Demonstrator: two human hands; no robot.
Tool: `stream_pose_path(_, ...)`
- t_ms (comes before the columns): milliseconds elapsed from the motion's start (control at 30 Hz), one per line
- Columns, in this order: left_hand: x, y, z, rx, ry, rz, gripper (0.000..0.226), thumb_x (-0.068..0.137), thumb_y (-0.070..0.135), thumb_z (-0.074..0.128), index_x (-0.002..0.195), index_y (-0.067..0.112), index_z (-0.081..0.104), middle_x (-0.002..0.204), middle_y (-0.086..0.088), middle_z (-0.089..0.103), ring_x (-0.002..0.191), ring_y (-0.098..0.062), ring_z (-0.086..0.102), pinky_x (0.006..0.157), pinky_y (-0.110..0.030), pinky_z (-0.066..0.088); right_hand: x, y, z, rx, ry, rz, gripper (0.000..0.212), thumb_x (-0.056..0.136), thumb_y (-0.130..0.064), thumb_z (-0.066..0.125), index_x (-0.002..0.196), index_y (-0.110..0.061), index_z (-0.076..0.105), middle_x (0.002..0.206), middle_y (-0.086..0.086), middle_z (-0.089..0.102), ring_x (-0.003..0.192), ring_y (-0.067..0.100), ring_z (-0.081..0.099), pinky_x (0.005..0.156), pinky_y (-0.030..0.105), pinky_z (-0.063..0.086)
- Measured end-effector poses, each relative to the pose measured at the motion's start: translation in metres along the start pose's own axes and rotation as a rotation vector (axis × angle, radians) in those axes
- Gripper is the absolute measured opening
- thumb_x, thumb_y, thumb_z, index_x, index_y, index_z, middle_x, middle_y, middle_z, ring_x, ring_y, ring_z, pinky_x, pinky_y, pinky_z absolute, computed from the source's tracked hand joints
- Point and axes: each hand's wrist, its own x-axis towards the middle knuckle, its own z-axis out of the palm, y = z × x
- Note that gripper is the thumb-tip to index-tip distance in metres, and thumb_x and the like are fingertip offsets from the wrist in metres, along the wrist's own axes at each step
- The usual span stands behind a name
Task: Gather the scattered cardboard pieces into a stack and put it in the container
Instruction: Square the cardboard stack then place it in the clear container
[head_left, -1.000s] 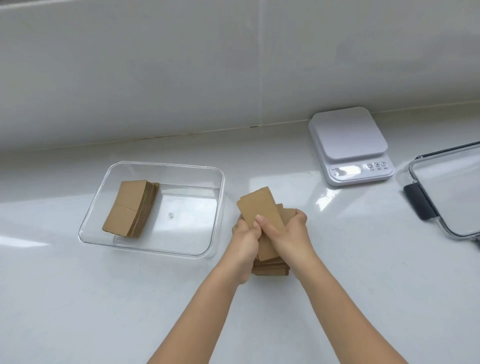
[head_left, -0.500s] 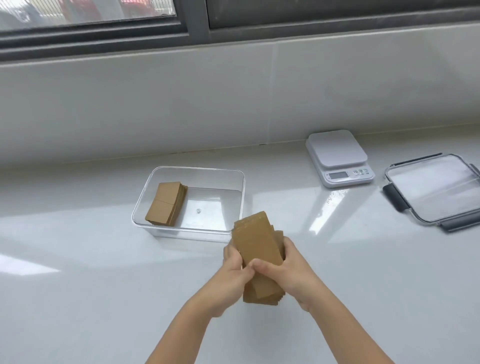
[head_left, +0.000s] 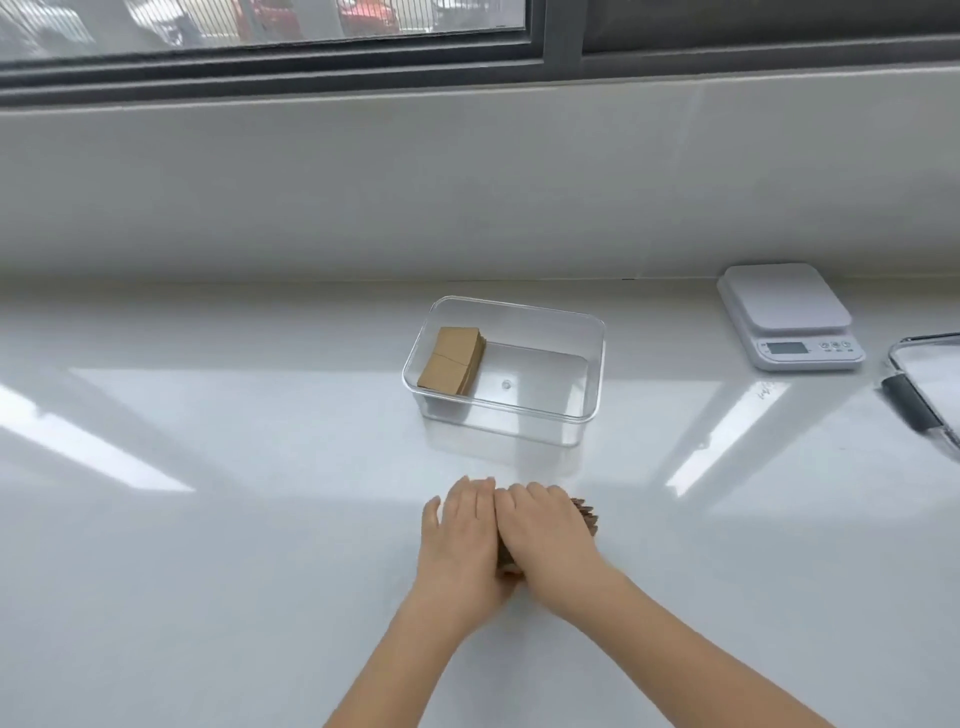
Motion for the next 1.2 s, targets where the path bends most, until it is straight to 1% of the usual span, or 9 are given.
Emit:
stream_pose_path(100, 0.003, -0.003, 0.026, 0.039, 0.100, 0.010, 0.070, 0.045, 0.046, 0.071, 0.102, 0.011, 0.047, 0.096, -0.002, 0.064, 0.104, -0.026, 0.062, 0.083, -0.045, 0.049, 0.004, -0.003, 0.031, -0.082, 0.086, 0.029, 0.044, 0.020, -0.016, 0.083, 0.056, -0.018, 0.057, 0.049, 0.000, 0.052, 0.045, 0.016, 0.052, 0.045, 0.023, 0.044)
stream_pose_path(167, 0.003, -0.006, 0.028, 0.076, 0.187, 0.082, 0.061, 0.040, 0.045, 0.072, 0.088, 0.015, 0.047, 0.078, 0.003, 0.060, 0.084, -0.021, 0.062, 0.081, -0.041, 0.045, 0.006, -0.004, 0.026, -0.060, 0.054, 0.030, 0.043, 0.028, -0.011, 0.082, 0.064, -0.014, 0.060, 0.059, 0.001, 0.057, 0.055, 0.019, 0.056, 0.053, 0.025, 0.047)
stream_pose_path(300, 0.011, -0.011, 0.028, 0.146, 0.262, 0.100, 0.053, 0.044, 0.043, 0.070, 0.083, 0.015, 0.048, 0.075, 0.002, 0.055, 0.074, -0.020, 0.055, 0.074, -0.038, 0.045, 0.007, -0.002, 0.018, -0.079, 0.109, 0.036, 0.034, 0.023, -0.009, 0.056, 0.055, -0.019, 0.056, 0.050, 0.001, 0.051, 0.046, 0.014, 0.052, 0.044, 0.021, 0.041)
stream_pose_path(400, 0.012, -0.011, 0.036, 0.114, 0.131, 0.076, 0.055, 0.035, 0.037, 0.074, 0.079, 0.015, 0.048, 0.072, 0.001, 0.051, 0.064, -0.020, 0.052, 0.057, -0.033, 0.043, 0.010, 0.003, 0.033, -0.087, 0.080, 0.008, 0.046, 0.018, -0.018, 0.076, 0.059, -0.019, 0.055, 0.055, -0.001, 0.052, 0.048, 0.015, 0.051, 0.045, 0.025, 0.041)
stream_pose_path(567, 0.018, -0.023, 0.024, -0.080, -0.020, 0.101, 0.045, 0.068, 0.032, 0.062, 0.104, 0.012, 0.044, 0.101, -0.002, 0.045, 0.092, -0.022, 0.048, 0.075, -0.031, 0.038, 0.013, 0.010, 0.030, 0.051, -0.077, -0.031, 0.045, 0.072, -0.014, 0.067, 0.110, -0.008, 0.044, 0.110, 0.008, 0.052, 0.102, 0.029, 0.048, 0.087, 0.035, 0.035)
stream_pose_path(667, 0.016, -0.029, -0.013, -0.454, -0.083, 0.119, 0.048, 0.065, 0.029, 0.067, 0.108, 0.020, 0.046, 0.105, 0.003, 0.048, 0.095, -0.013, 0.051, 0.079, -0.029, 0.045, 0.005, 0.019, 0.020, 0.313, -0.035, 0.010, 0.051, 0.071, -0.025, 0.069, 0.114, -0.014, 0.044, 0.111, 0.002, 0.052, 0.102, 0.026, 0.049, 0.080, 0.030, 0.032)
stream_pose_path(767, 0.012, -0.024, -0.052, -0.632, -0.012, 0.143, 0.059, 0.060, 0.028, 0.073, 0.114, 0.029, 0.048, 0.108, 0.012, 0.053, 0.098, 0.001, 0.053, 0.079, -0.018, 0.046, -0.005, 0.032, 0.009, 1.031, -0.031, 0.106, 0.062, 0.057, -0.013, 0.079, 0.110, -0.022, 0.049, 0.104, -0.001, 0.059, 0.088, 0.017, 0.060, 0.064, 0.029, 0.049)
stream_pose_path(967, 0.016, 0.010, -0.073, -0.275, 0.055, 0.279, 0.072, 0.071, 0.027, 0.065, 0.135, 0.021, 0.035, 0.127, 0.004, 0.048, 0.120, -0.013, 0.040, 0.098, -0.020, 0.032, -0.014, 0.025, 0.006, 1.307, 0.207, 0.167, 0.071, 0.054, 0.005, 0.080, 0.102, -0.036, 0.048, 0.096, -0.014, 0.063, 0.082, -0.007, 0.060, 0.065, 0.016, 0.051)
stream_pose_path(1200, 0.024, 0.020, -0.049, -0.158, 0.027, 0.315, 0.078, 0.073, 0.022, 0.063, 0.141, 0.011, 0.026, 0.140, -0.004, 0.038, 0.132, -0.018, 0.028, 0.106, -0.020, 0.023, -0.012, 0.028, 0.039, 1.280, 0.186, 0.198, 0.070, 0.055, -0.013, 0.080, 0.107, -0.042, 0.042, 0.104, -0.021, 0.059, 0.093, -0.001, 0.060, 0.073, 0.011, 0.046)
